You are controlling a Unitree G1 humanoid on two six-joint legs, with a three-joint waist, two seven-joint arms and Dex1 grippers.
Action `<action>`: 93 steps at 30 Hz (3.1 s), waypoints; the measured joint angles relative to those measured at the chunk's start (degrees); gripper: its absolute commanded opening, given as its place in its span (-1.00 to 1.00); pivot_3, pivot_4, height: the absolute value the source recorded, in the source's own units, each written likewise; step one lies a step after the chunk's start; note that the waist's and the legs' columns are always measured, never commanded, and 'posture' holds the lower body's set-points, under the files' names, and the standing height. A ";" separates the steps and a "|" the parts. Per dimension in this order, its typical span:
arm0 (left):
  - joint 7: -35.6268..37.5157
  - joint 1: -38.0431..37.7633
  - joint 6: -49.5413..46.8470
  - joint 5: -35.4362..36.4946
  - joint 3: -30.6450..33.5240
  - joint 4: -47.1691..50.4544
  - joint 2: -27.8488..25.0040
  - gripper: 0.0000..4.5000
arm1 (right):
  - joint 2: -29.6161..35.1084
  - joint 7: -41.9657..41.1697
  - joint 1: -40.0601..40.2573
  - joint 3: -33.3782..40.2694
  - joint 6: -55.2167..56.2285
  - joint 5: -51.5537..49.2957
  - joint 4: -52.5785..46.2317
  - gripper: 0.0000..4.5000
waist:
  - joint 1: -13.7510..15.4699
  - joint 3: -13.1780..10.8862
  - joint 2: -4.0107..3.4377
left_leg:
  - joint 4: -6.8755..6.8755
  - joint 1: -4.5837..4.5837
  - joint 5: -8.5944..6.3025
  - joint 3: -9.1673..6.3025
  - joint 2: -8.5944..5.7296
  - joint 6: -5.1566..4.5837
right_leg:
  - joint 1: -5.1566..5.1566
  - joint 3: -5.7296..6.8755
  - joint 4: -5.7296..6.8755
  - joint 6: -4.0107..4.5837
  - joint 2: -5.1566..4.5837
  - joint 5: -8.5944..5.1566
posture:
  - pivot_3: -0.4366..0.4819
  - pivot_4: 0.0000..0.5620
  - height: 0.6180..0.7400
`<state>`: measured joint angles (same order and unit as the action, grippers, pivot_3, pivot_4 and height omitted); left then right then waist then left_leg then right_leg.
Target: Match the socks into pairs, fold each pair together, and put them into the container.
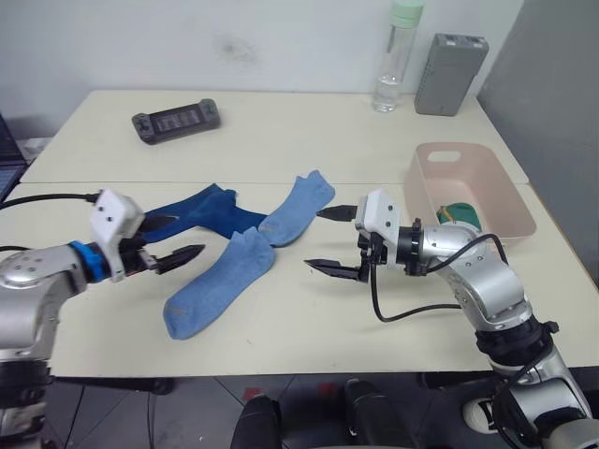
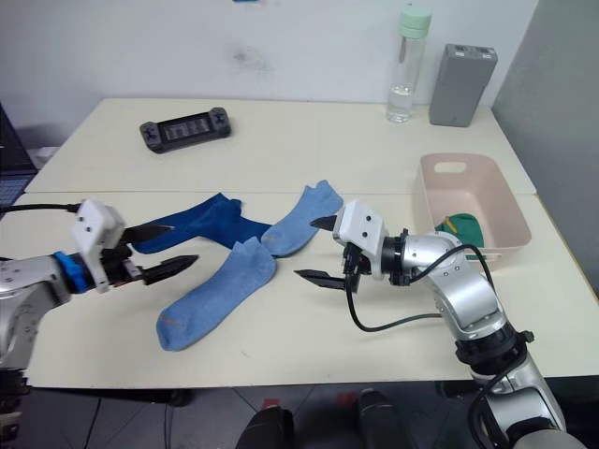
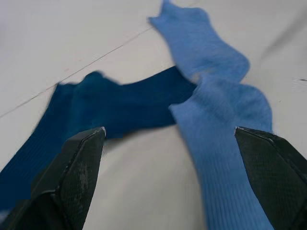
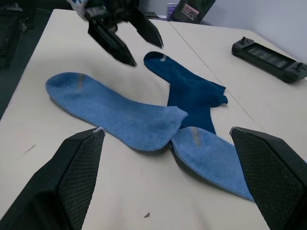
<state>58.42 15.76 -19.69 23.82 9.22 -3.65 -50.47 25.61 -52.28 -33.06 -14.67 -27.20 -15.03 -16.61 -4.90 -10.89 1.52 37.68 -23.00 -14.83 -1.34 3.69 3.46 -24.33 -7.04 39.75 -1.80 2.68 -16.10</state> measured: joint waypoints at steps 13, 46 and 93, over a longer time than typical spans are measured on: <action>-1.68 -0.48 5.64 -9.54 -10.11 -3.42 7.03 0.70 | 0.83 1.73 0.67 -0.02 -0.84 0.31 -1.12 1.00 | 0.29 0.00 0.00 | -0.16 0.08 0.01 -0.09 -0.01 0.00 | 0.08 0.06 0.03 -0.12 0.00 -0.17 | -0.05 -0.47 1.00; 12.29 10.60 19.98 -15.76 -28.12 -0.59 18.84 -0.99 | 17.28 -8.92 0.75 10.06 -7.11 -9.82 -1.48 1.00 | 1.46 0.00 0.00 | 0.21 0.08 0.00 -0.05 -0.06 -0.02 | 0.21 -0.03 0.10 -0.26 0.04 -0.12 | -0.05 -0.47 1.00; -8.66 -15.55 -16.29 1.17 -2.94 18.88 9.98 -0.95 | 9.99 0.26 16.82 0.35 -9.97 -2.56 1.24 -1.00 | 1.33 -0.01 0.00 | 0.18 0.14 0.00 -0.08 0.00 -0.01 | 0.21 -0.02 0.11 -0.30 0.04 -0.14 | -0.05 -0.47 1.00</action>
<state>49.76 0.21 -35.98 24.99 6.29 15.23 -40.49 35.61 -52.02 -16.24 -14.32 -37.17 -17.59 -15.37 -3.57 -10.90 1.52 37.87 -22.87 -14.83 -1.42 3.69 3.44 -24.13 -7.06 39.86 -2.10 2.72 -16.24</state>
